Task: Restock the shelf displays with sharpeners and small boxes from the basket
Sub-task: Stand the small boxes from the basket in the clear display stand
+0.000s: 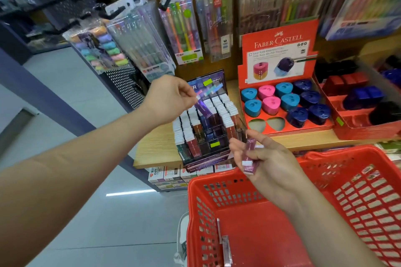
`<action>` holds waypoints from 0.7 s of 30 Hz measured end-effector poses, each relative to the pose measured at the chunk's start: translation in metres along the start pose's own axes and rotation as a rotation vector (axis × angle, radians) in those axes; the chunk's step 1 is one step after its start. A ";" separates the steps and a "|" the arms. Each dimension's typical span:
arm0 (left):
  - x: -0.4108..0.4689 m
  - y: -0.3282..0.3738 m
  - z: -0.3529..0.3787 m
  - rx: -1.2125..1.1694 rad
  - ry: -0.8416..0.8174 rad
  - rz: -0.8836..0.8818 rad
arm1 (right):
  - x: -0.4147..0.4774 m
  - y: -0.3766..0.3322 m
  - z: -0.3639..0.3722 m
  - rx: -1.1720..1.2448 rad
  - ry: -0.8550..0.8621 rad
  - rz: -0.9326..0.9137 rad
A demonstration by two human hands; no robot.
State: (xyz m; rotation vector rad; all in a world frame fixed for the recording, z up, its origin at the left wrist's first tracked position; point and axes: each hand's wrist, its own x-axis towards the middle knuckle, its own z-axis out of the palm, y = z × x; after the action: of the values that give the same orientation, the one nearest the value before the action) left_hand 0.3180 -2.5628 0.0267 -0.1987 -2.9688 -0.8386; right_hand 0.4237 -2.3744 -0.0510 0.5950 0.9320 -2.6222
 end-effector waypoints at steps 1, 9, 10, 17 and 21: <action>0.004 0.000 0.004 0.071 -0.012 0.041 | 0.001 -0.001 -0.002 0.018 -0.015 0.002; 0.015 0.000 0.019 0.270 -0.061 0.126 | -0.004 -0.010 -0.012 -0.110 0.064 -0.004; 0.016 -0.001 0.019 0.273 -0.057 0.125 | -0.005 -0.010 -0.012 -0.124 0.075 -0.008; 0.013 -0.010 0.018 0.229 -0.063 0.088 | -0.005 -0.011 -0.015 -0.189 0.087 -0.022; 0.010 -0.012 0.023 0.123 -0.055 0.063 | -0.003 -0.008 -0.018 -0.237 0.074 -0.011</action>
State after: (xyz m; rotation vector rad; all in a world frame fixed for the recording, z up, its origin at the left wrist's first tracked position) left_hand 0.3060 -2.5597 0.0021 -0.3121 -3.0342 -0.6509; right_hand 0.4282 -2.3562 -0.0574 0.6292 1.2487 -2.4634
